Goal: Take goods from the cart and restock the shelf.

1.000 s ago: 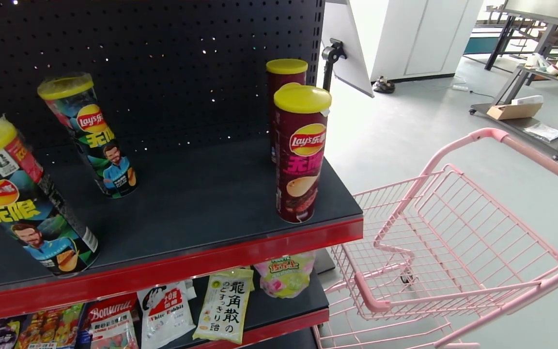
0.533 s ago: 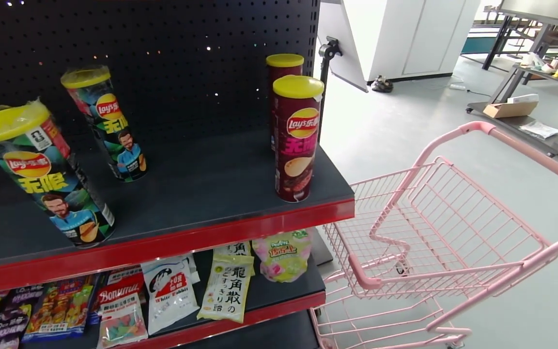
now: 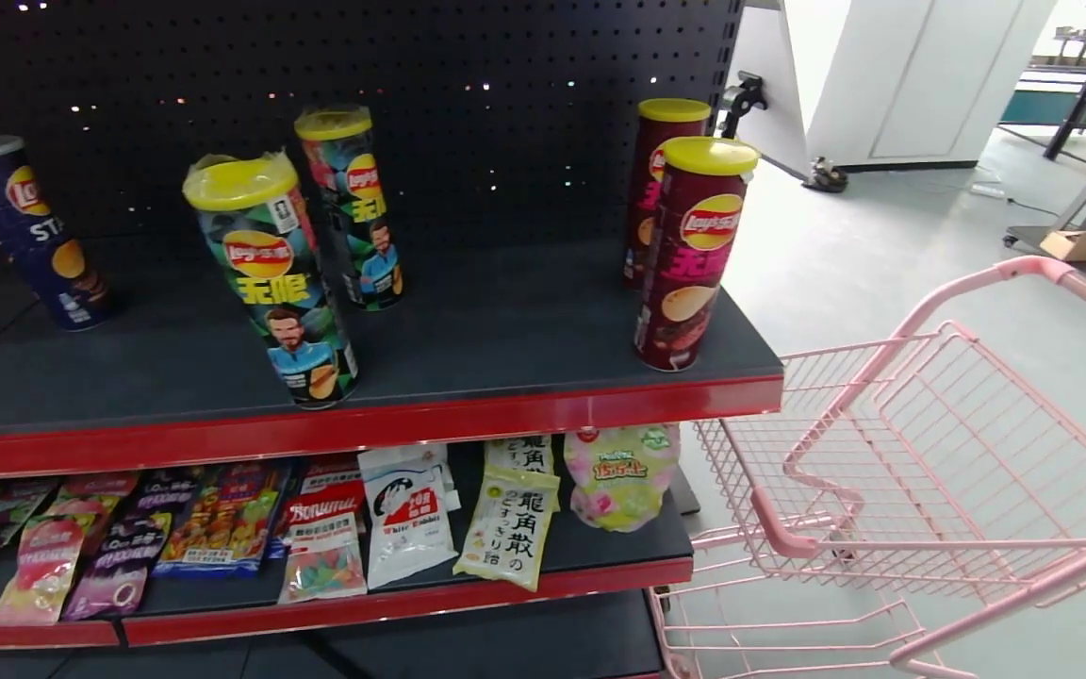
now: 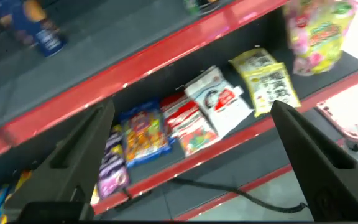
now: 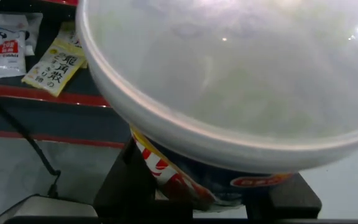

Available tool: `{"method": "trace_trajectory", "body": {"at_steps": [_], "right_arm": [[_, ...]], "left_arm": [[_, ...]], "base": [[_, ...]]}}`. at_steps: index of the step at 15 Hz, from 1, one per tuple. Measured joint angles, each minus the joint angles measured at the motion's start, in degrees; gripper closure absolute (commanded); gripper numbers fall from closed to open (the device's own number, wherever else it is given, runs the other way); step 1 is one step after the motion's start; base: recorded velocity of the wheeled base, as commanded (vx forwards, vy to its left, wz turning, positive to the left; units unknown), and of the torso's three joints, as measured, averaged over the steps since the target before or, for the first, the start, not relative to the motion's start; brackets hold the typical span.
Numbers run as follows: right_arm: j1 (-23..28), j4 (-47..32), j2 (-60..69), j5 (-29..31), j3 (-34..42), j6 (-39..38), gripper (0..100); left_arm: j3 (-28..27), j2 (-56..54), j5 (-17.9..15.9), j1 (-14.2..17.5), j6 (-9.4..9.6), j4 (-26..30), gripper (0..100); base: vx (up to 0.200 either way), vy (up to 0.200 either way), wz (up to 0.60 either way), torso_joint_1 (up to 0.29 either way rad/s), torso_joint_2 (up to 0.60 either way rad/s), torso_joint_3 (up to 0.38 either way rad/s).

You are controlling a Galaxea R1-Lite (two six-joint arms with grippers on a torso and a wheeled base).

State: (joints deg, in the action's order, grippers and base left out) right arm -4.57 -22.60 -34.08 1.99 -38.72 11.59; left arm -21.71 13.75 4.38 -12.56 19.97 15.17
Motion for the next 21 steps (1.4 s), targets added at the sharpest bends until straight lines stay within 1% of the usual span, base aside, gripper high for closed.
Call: {"method": "trace_trajectory", "body": {"at_steps": [3,21], "right_arm": [[-0.1,-0.2,0.1,0.0,0.1,0.0,100],[-0.4,0.2,2.7,-0.8,1.0,-0.2,100]], "left_arm": [[0.0,-0.1,0.0,0.1,0.00,0.0,0],[0.4,-1.4,-0.3,-0.1,0.00,0.1,0]], "base": [[0.000,0.000,0.00,0.000,0.00,0.000],[0.000,0.200,0.00,0.001,0.00,0.003]]}}
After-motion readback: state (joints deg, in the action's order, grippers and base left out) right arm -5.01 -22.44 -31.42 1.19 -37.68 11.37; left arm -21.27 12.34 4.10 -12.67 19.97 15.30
